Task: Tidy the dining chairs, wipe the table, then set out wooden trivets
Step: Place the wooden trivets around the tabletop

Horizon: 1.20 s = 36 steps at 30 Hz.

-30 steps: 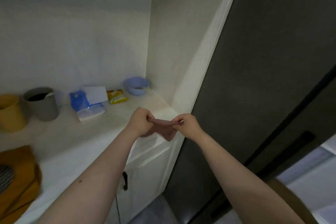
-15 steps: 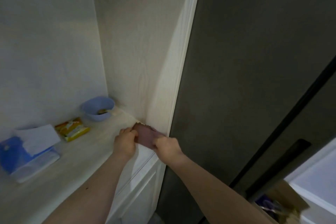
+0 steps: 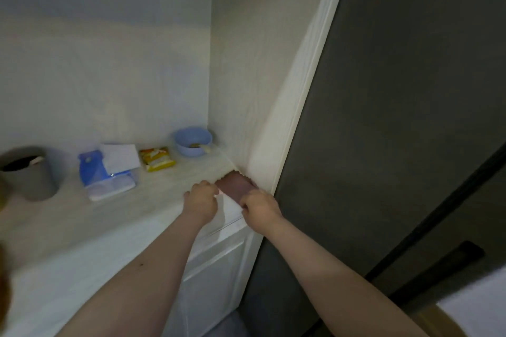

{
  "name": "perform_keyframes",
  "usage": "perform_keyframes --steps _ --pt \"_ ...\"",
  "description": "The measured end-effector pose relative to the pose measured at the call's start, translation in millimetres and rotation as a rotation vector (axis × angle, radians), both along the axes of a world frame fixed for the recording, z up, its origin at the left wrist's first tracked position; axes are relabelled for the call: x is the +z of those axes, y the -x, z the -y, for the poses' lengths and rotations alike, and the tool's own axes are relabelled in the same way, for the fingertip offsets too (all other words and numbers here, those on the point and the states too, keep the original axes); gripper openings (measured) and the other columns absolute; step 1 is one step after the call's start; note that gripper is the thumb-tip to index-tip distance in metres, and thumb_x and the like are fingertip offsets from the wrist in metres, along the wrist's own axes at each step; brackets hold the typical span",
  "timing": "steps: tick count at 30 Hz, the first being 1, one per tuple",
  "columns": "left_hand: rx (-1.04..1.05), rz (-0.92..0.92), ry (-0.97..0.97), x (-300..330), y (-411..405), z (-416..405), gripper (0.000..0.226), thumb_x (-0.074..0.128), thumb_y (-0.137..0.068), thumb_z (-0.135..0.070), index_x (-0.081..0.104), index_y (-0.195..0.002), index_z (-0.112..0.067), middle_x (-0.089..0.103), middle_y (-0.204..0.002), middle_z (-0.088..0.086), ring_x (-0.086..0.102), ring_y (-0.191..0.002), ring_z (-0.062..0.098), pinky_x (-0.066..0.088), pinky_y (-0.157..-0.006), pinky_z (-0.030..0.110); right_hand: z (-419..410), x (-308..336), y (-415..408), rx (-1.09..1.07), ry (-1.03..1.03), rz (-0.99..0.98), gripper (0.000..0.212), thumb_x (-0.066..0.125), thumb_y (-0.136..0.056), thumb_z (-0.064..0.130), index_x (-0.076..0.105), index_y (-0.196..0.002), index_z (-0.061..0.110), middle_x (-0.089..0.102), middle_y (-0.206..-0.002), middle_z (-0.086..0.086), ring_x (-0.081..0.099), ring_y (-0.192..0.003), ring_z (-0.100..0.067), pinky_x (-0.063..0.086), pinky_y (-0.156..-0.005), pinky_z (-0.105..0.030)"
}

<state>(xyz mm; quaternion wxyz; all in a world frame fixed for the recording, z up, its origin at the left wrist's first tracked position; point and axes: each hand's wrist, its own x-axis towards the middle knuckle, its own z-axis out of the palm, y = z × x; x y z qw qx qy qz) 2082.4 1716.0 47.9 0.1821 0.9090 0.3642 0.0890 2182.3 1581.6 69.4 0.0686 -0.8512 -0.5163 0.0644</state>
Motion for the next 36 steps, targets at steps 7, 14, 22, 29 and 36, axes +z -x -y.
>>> perform_keyframes --steps 7,14,22,29,36 --pt "0.22 0.061 -0.021 2.1 64.1 28.1 0.032 0.048 -0.092 -0.015 0.058 -0.122 -0.022 0.047 -0.134 0.002 0.043 -0.124 0.023 0.032 -0.101 0.036 3.4 6.2 29.5 0.147 -0.01 0.006 0.036 0.05 -0.096 0.021 0.053 -0.13 0.012 0.048 -0.134 -0.009 0.042 -0.124 -0.027 0.035 -0.1 -0.032" --pt "0.46 0.048 -0.019 9.0 158.5 41.4 0.033 0.049 -0.091 -0.016 0.057 -0.123 -0.021 0.047 -0.133 0.003 0.043 -0.123 0.023 0.032 -0.099 0.035 -20.9 8.5 91.6 0.345 -0.003 -0.007 0.037 0.05 -0.094 0.023 0.051 -0.131 0.015 0.047 -0.135 -0.007 0.042 -0.124 -0.025 0.034 -0.099 -0.033" --pt "0.729 0.021 -0.044 24.4 264.6 47.8 0.032 0.051 -0.092 -0.017 0.057 -0.123 -0.021 0.048 -0.133 0.003 0.043 -0.123 0.024 0.035 -0.097 0.038 -63.2 13.1 176.9 0.557 0.006 -0.049 0.038 0.05 -0.095 0.024 0.05 -0.133 0.017 0.045 -0.137 -0.005 0.041 -0.127 -0.024 0.034 -0.1 -0.03" --pt "0.965 0.079 -0.021 26.4 336.6 43.5 0.04 0.052 -0.09 -0.014 0.05 -0.129 -0.01 0.049 -0.131 0.012 0.044 -0.119 0.031 0.04 -0.096 0.042 -96.1 9.3 252.3 0.68 0.018 -0.136 0.039 0.052 -0.094 0.024 0.052 -0.132 0.017 0.049 -0.133 -0.006 0.047 -0.121 -0.024 0.039 -0.097 -0.031" --pt "1.204 0.199 0.061 16.0 382.7 15.3 0.034 0.046 -0.092 -0.012 0.046 -0.123 0.002 0.048 -0.127 0.023 0.042 -0.119 0.037 0.032 -0.103 0.043 -130.4 4.7 313.0 0.564 -0.019 -0.564 0.032 0.059 -0.089 0.013 0.06 -0.121 0.009 0.059 -0.124 -0.011 0.055 -0.115 -0.028 0.042 -0.09 -0.025"
